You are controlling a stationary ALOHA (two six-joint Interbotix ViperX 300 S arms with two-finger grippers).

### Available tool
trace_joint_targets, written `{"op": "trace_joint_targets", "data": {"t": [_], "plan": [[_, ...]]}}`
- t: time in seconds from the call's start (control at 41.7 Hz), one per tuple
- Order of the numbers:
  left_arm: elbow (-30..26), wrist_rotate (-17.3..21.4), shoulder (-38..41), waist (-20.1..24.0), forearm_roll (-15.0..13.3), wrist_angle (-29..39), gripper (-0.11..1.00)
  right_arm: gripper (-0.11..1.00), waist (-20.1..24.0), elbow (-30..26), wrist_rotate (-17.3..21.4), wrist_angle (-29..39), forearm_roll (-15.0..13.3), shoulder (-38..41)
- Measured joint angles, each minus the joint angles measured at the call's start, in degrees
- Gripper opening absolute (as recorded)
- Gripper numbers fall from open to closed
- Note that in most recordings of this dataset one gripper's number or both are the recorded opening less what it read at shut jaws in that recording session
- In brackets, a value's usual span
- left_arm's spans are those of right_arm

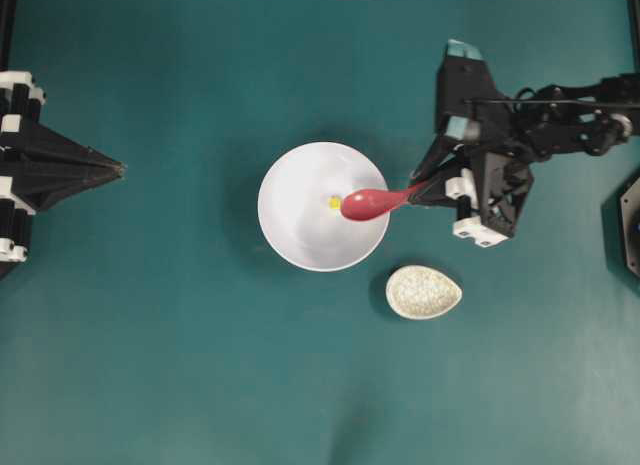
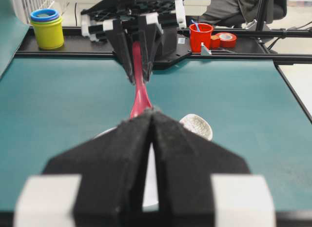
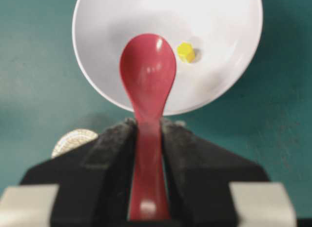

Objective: Scoop the yellow hexagonal prism block from the bowl with a spoon using the right arm.
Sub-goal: 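Lift the red spoon and carry it over the white bowl, then lower the spoon bowl into the white bowl beside the yellow block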

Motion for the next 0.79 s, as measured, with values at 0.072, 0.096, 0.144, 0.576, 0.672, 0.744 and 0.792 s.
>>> {"op": "trace_joint_targets", "data": {"t": [0.072,0.096,0.144,0.576,0.672,0.744,0.792], "plan": [[0.0,0.0,0.0,0.0,-0.1,0.0,0.00,0.23,-0.2,-1.7,1.1,1.8,-1.2,1.7],[0.0,0.0,0.0,0.0,0.0,0.0,0.00,0.23,-0.2,-2.2,1.6,2.4,-1.7,2.3],[0.0,0.0,0.0,0.0,0.0,0.1,0.00,0.23,-0.3,-3.2,2.5,3.4,-2.6,3.2],[0.0,0.0,-0.1,0.0,0.0,0.1,0.00,0.23,-0.3,-11.3,12.9,13.7,-14.1,10.3],[0.0,0.0,-0.1,0.0,0.0,0.1,0.00,0.23,0.2,-12.5,13.4,14.7,-14.9,11.3],[0.0,0.0,-0.1,0.0,0.0,0.1,0.00,0.23,0.6,-13.1,13.4,15.4,-14.9,11.9],[0.0,0.0,-0.1,0.0,0.0,0.1,0.00,0.23,1.1,-13.5,13.5,15.7,-14.9,12.2]]}}
